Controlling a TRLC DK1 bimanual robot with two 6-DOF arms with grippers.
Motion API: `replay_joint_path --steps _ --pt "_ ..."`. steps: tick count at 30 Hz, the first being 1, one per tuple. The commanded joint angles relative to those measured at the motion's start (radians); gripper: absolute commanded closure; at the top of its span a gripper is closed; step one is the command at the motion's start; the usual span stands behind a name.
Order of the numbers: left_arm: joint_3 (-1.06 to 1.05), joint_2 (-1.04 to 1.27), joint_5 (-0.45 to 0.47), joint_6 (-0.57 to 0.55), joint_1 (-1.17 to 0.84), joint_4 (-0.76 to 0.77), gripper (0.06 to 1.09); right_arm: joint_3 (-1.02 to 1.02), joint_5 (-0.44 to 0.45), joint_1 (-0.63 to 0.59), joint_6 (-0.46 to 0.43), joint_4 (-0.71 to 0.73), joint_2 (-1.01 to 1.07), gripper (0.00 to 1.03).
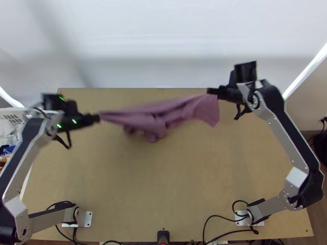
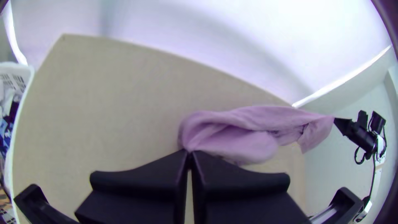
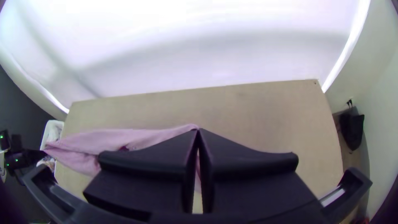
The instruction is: Fold the t-shirt
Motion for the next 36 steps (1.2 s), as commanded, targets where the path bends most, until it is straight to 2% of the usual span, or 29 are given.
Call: replay_joint_path --steps 1,6,11,16,22,28,36 --pt "0.159 -0.019 -0.017 -0.013 0.035 -0.059 1.05 0.110 0.036 -0.020 -0.021 -0.010 -0.048 1.00" --pt "0.364 0.011 -0.037 -0.007 0.122 -0.092 1.05 0.291 0.048 -0.074 -0.033 -0.012 -0.033 1.00" --pt "0.499 0.024 -0.037 0.010 0.185 -0.098 1.05 0.442 0.055 -0.117 -0.084 -0.010 -0.019 1.00" --pt "0.604 -0.022 -0.037 -0.022 0.222 -0.087 1.05 0.484 0.063 -0.118 -0.142 0.051 -0.102 1.00" --pt "0.619 -0.151 -0.037 -0.079 0.237 -0.023 1.05 0.447 0.060 -0.069 -0.164 0.072 -0.294 1.00" --pt "0.618 -0.292 -0.040 -0.145 0.240 0.031 1.05 0.298 0.059 0.034 -0.185 0.091 -0.553 1.00" --pt "0.564 -0.473 -0.063 -0.167 0.245 0.047 1.05 0.088 0.048 0.068 -0.210 0.082 -0.854 1.00"
